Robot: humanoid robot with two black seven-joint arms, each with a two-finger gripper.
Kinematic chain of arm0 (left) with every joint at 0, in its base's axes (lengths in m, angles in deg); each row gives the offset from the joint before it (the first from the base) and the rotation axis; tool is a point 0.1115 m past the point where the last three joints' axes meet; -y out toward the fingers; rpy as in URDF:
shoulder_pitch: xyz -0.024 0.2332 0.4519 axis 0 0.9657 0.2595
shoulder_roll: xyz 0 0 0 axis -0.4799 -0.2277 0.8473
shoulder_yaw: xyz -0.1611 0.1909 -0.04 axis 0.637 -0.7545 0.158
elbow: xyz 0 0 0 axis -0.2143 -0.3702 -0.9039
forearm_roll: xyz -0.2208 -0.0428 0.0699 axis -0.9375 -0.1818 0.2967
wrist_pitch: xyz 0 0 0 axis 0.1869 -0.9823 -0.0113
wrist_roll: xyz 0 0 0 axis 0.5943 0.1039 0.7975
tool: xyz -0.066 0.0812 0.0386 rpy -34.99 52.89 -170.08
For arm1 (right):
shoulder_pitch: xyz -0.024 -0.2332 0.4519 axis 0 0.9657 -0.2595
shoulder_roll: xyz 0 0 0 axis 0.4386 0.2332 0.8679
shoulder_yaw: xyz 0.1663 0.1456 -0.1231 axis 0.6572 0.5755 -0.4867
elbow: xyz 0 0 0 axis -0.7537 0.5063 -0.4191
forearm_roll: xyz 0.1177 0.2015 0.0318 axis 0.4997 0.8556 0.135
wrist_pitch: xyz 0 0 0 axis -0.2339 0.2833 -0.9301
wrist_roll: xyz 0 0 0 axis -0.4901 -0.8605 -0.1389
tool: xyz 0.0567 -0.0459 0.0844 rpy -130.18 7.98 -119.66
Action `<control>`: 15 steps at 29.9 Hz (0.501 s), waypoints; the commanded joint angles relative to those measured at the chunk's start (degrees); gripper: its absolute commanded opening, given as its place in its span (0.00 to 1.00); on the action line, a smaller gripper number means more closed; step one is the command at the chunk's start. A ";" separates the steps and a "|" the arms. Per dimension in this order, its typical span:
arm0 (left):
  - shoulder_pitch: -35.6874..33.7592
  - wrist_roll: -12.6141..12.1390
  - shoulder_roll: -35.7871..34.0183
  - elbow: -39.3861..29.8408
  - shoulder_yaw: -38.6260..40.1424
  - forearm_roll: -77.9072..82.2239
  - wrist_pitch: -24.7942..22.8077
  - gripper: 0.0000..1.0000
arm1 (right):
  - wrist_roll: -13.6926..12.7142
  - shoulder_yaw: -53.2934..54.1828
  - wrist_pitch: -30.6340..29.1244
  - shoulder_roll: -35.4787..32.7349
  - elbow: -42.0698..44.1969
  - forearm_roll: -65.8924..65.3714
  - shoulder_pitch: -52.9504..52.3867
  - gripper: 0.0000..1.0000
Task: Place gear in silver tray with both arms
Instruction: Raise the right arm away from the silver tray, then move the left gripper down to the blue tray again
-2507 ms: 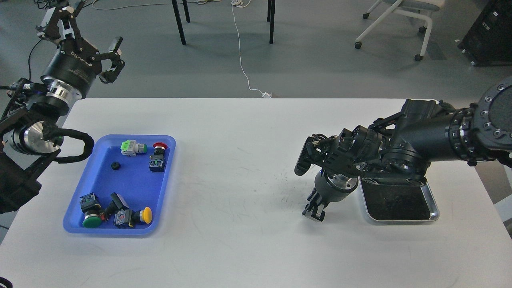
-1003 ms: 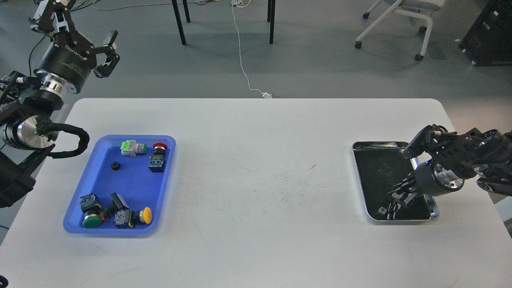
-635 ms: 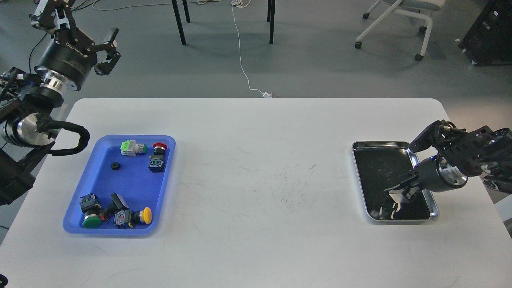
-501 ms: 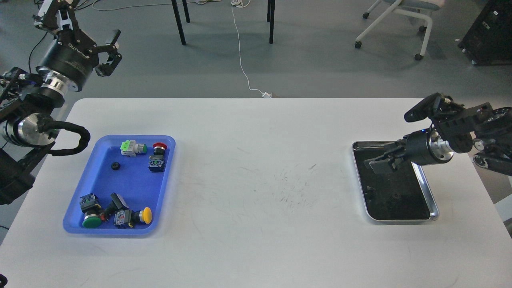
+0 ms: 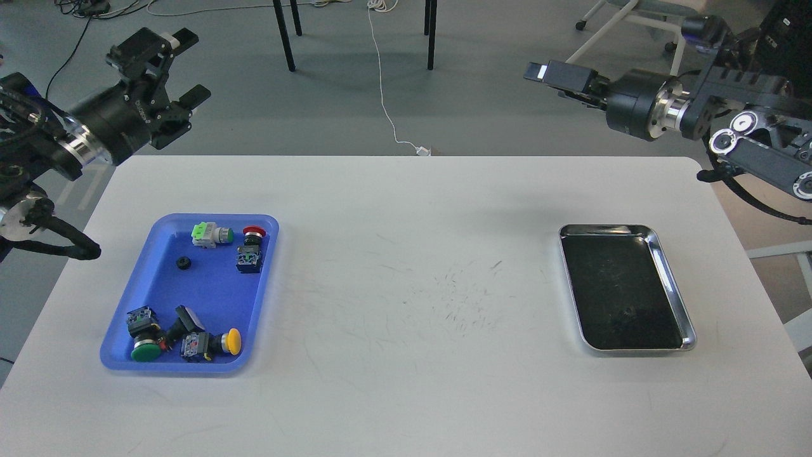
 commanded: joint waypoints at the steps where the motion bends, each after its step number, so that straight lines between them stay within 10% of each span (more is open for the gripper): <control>1: 0.50 0.00 -3.07 -3.50 -1.06 12.85 -0.47 0.98 | 0.02 10.18 0.82 2.63 0.88 7.69 4.12 0.98; 15: 0.59 0.35 -5.89 -5.97 -9.14 51.97 6.90 0.98 | 0.72 32.70 0.38 7.38 0.18 27.20 15.71 0.99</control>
